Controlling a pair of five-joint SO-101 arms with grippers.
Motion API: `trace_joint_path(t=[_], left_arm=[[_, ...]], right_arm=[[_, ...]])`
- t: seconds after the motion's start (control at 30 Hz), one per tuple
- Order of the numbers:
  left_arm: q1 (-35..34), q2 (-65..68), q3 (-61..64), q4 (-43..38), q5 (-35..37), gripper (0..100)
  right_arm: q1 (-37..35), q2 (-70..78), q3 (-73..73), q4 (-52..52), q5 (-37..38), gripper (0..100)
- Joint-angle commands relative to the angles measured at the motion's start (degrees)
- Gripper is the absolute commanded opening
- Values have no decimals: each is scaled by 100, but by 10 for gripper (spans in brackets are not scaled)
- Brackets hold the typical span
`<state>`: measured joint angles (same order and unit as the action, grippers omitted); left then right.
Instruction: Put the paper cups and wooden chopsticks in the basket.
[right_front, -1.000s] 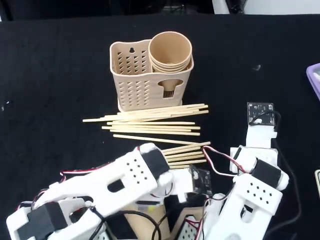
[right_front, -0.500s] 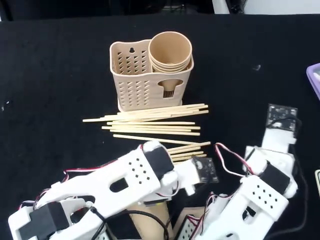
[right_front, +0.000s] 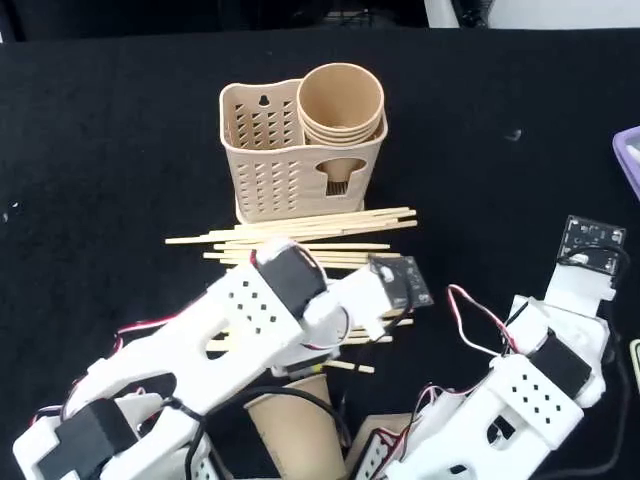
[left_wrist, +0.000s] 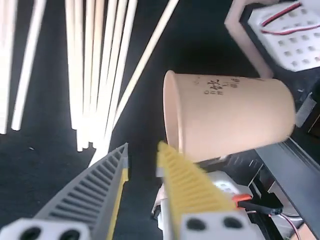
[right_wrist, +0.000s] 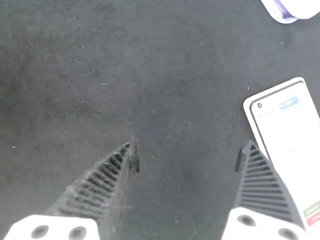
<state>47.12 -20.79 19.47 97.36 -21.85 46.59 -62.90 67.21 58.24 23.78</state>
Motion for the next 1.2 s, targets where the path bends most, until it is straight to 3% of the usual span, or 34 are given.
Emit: trace_joint_path(t=[0.0, 0.27, 0.53, 0.87, 1.03, 1.17], left_arm=[[-48, -26, 576, -457, 149, 248], [242, -26, 1508, -1055, -114, 271], [699, -9, 2853, -2268, -185, 272], [664, -79, 2914, -2312, -141, 267], [-66, -88, 1701, -1512, -26, 267], [-1165, -44, 655, -1108, -44, 267]], right_arm=[[53, 163, -312, -70, -53, 315], [35, 163, -259, -88, -53, 315], [35, 163, -251, -62, -53, 315], [35, 163, -233, -53, -53, 315], [35, 136, -101, -97, -44, 315], [35, 136, -101, -70, -44, 315]])
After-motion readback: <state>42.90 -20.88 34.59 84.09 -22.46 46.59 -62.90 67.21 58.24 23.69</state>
